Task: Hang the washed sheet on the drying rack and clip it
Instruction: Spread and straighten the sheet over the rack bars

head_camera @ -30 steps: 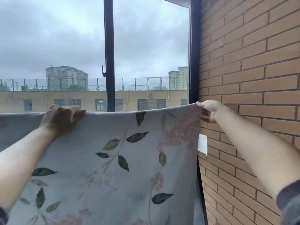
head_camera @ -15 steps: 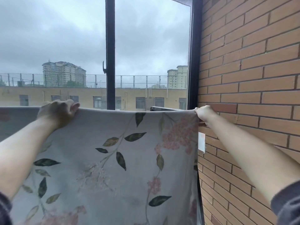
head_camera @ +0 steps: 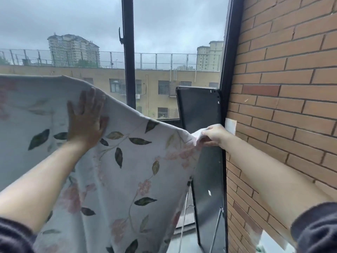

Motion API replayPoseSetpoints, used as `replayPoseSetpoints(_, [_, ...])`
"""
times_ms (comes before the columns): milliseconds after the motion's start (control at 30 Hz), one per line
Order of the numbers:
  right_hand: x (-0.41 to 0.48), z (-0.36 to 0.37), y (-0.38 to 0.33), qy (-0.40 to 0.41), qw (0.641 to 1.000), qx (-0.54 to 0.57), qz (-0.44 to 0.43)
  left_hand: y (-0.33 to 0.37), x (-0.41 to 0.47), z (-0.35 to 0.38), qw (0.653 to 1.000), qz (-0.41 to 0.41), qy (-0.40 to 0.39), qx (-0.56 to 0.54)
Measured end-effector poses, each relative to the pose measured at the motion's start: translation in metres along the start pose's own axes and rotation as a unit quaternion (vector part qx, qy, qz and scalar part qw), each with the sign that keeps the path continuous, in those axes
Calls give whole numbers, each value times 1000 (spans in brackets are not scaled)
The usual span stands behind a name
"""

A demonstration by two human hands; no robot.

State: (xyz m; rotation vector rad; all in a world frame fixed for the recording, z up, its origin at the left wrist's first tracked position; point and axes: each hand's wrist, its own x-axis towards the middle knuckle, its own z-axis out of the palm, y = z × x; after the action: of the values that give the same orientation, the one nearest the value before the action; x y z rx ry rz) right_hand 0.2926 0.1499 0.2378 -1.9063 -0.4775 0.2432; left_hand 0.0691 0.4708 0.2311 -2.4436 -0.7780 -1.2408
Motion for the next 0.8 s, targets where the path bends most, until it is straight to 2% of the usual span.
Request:
replayPoseSetpoints(133, [2, 50, 23, -7, 998, 55, 1, 19, -61, 5, 999, 1, -35, -28])
replayPoseSetpoints(233, [-4, 89, 36, -35, 997, 76, 3, 14, -91, 19, 993, -40, -85, -74])
replayPoseSetpoints(467, [-44, 181, 68, -58, 998, 34, -8, 14, -169, 14, 966, -112, -113, -206])
replayPoseSetpoints(633, [-108, 247, 88, -99, 991, 90, 30, -25, -246, -5, 926, -217, -154, -267])
replayPoseSetpoints(800, [-197, 323, 69, -157, 974, 137, 83, -98, -321, -51, 910, -263, -173, -270])
